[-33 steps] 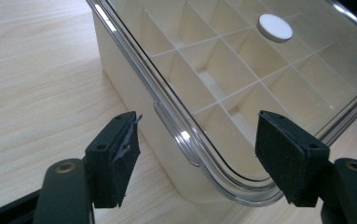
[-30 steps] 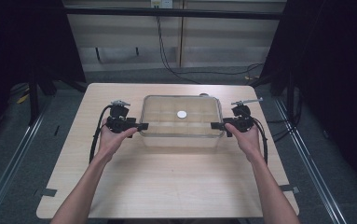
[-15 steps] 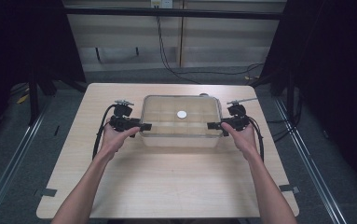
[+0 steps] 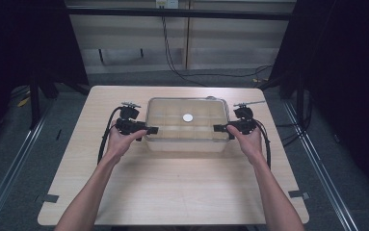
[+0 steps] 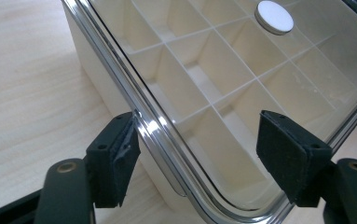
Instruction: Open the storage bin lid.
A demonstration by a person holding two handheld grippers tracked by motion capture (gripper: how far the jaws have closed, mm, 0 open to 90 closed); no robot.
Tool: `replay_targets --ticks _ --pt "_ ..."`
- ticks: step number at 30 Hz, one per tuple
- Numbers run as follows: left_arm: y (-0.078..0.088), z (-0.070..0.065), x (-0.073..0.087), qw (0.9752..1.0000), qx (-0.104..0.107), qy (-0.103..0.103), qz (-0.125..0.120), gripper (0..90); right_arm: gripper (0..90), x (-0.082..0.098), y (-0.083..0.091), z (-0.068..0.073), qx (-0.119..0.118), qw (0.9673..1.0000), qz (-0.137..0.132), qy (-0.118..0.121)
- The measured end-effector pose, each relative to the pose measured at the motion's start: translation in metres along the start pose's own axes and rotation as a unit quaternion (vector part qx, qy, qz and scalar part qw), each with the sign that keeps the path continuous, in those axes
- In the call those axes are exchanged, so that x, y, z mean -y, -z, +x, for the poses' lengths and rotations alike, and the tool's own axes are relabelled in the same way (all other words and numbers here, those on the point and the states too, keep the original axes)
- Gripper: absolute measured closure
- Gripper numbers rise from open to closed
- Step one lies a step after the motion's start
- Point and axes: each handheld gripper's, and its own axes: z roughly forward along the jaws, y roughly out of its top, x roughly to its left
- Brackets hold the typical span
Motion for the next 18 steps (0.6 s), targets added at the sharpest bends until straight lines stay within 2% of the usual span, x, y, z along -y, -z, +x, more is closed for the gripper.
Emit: replay_targets --ticks 2,7,10,12,14,18 --pt "0.001 -0.001 0.0 1.0 0.0 -0.001 -0.005 33.7 26.1 0.0 0.002 0.0 0.004 0.9999 -0.012 -0.001" --pt "0.004 0.001 0.001 0.9999 0.0 -0.001 -0.017 39.0 29.2 -0.001 0.006 0.003 0.005 0.9998 -0.02 -0.002" --pt "0.005 0.002 0.003 0.9997 0.002 0.001 -0.025 39.8 33.8 0.0 0.01 0.001 -0.003 0.9995 -0.031 -0.006" --pt "0.007 0.004 0.005 0.9991 0.006 0.016 -0.039 43.4 36.5 0.0 0.013 0.0 -0.006 0.9992 -0.037 -0.009" --pt "0.008 0.006 0.005 0.9988 0.01 0.019 -0.043 46.5 38.7 0.001 0.015 -0.001 -0.012 0.9989 -0.043 -0.011" --pt "0.01 0.006 0.006 0.9985 0.01 0.016 -0.052 48.9 43.5 0.002 0.019 -0.002 -0.017 0.9982 -0.055 -0.019"
